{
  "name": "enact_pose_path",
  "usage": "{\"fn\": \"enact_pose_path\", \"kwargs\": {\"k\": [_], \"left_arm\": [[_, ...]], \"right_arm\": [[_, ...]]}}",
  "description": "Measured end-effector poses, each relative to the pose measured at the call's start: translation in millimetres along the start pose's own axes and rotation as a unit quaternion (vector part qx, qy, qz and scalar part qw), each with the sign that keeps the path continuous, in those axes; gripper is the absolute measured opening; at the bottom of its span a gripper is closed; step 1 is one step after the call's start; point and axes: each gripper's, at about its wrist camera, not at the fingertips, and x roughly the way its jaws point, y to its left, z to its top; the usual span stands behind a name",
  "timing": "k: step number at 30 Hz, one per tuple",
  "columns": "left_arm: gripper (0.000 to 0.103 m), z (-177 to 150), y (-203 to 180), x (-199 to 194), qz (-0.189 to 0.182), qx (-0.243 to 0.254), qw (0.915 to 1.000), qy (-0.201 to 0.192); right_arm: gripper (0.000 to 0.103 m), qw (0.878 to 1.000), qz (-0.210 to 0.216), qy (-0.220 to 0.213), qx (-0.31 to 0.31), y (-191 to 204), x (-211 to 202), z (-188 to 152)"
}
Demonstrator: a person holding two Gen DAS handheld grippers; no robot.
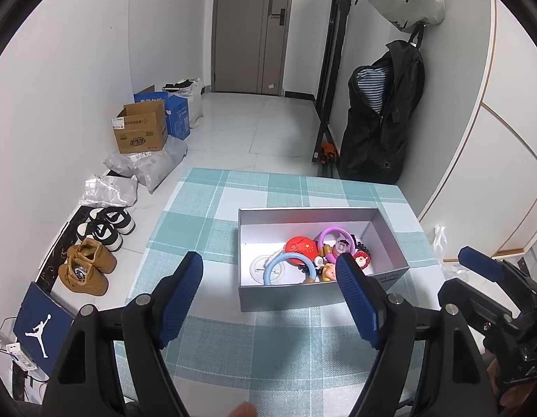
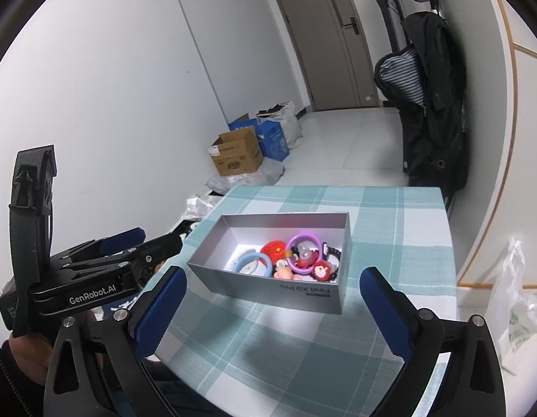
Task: Organize jewelry
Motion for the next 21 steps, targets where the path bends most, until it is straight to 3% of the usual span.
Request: {"fn": "enact_pose_path", "kwargs": {"k": [21], "left_arm": [[0.075,2.0,-0.3,-6.0,-0.011,-0.003,0.9999,-0.011]], "right_arm": [[0.101,1.000,-0.006,0.008,0.013,-5.8,2.0,-1.0]]}}
